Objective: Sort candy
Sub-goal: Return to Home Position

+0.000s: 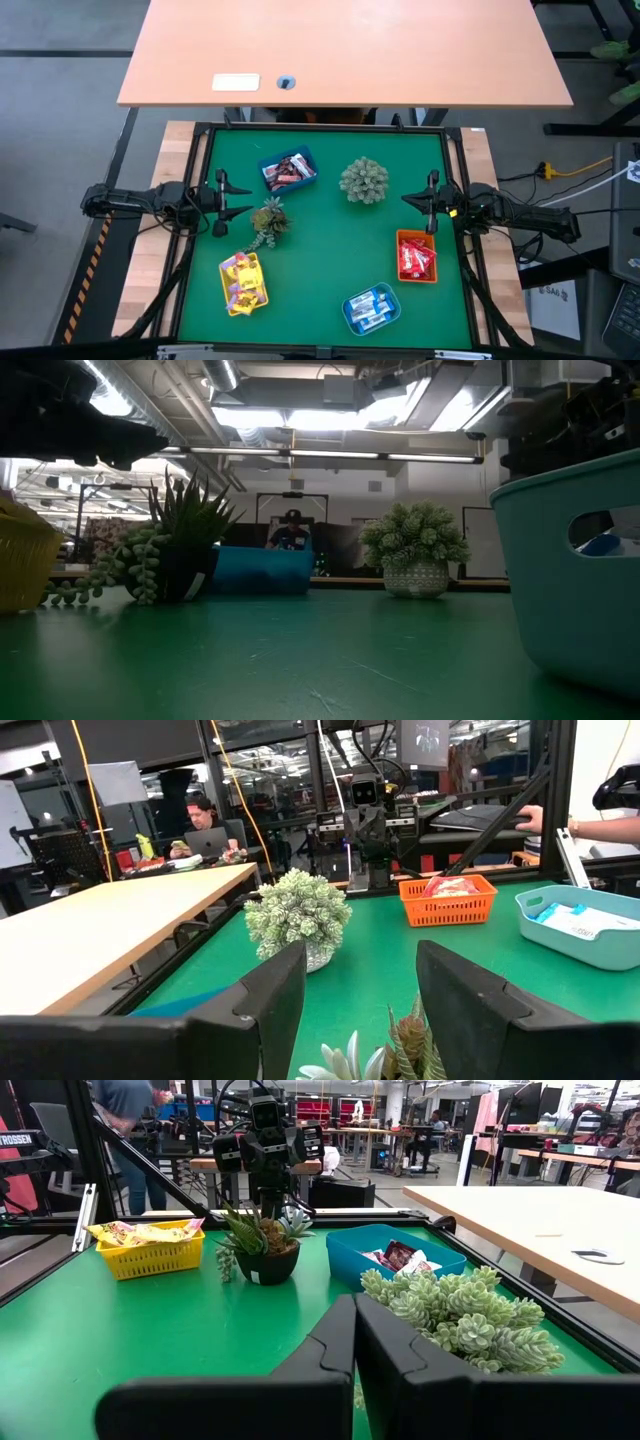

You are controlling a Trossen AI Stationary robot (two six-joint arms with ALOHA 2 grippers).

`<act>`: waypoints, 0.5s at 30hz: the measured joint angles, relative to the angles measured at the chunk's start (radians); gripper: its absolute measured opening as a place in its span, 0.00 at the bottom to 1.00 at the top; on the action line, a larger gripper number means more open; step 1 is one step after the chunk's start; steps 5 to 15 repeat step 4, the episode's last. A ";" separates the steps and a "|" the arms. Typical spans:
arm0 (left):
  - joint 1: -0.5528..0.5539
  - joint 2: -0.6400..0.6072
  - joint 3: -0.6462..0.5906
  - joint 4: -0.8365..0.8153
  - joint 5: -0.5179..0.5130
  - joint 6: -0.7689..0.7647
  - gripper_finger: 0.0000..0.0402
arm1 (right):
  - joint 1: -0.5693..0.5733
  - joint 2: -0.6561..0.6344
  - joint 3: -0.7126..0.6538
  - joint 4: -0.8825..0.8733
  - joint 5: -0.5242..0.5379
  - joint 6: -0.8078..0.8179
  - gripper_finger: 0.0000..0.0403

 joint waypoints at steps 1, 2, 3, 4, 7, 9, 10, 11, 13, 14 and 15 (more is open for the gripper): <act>0.000 0.000 0.000 0.000 0.000 0.000 0.45 | 0.000 0.000 0.000 0.000 0.000 0.000 0.02; 0.000 0.000 0.000 0.000 0.000 0.000 0.45 | 0.000 0.000 0.000 0.000 0.000 0.000 0.02; 0.000 0.000 0.000 0.000 0.000 0.000 0.45 | 0.000 0.000 0.000 0.000 0.000 0.000 0.02; 0.000 0.000 0.000 0.000 0.000 0.000 0.45 | 0.000 0.000 0.000 0.000 0.000 0.000 0.02; 0.000 0.000 0.000 0.000 0.000 0.000 0.45 | 0.000 0.000 0.000 0.000 0.000 0.000 0.02; 0.000 0.000 0.000 0.000 0.000 0.000 0.45 | 0.000 0.000 0.000 0.000 0.000 0.000 0.02; 0.000 0.000 0.000 0.000 0.000 0.000 0.45 | 0.000 0.000 0.000 0.000 0.000 0.000 0.02; 0.000 0.000 0.000 0.000 0.000 0.000 0.45 | 0.000 0.000 0.000 0.000 0.000 0.000 0.02; 0.000 0.000 0.000 0.000 0.000 0.000 0.45 | 0.000 0.000 0.000 0.000 0.000 0.000 0.02; 0.000 0.000 0.000 0.000 0.000 0.000 0.45 | 0.000 0.000 0.000 0.000 0.000 0.000 0.02; 0.000 0.000 0.000 0.000 0.000 0.000 0.45 | 0.000 0.000 0.000 0.000 0.000 0.000 0.02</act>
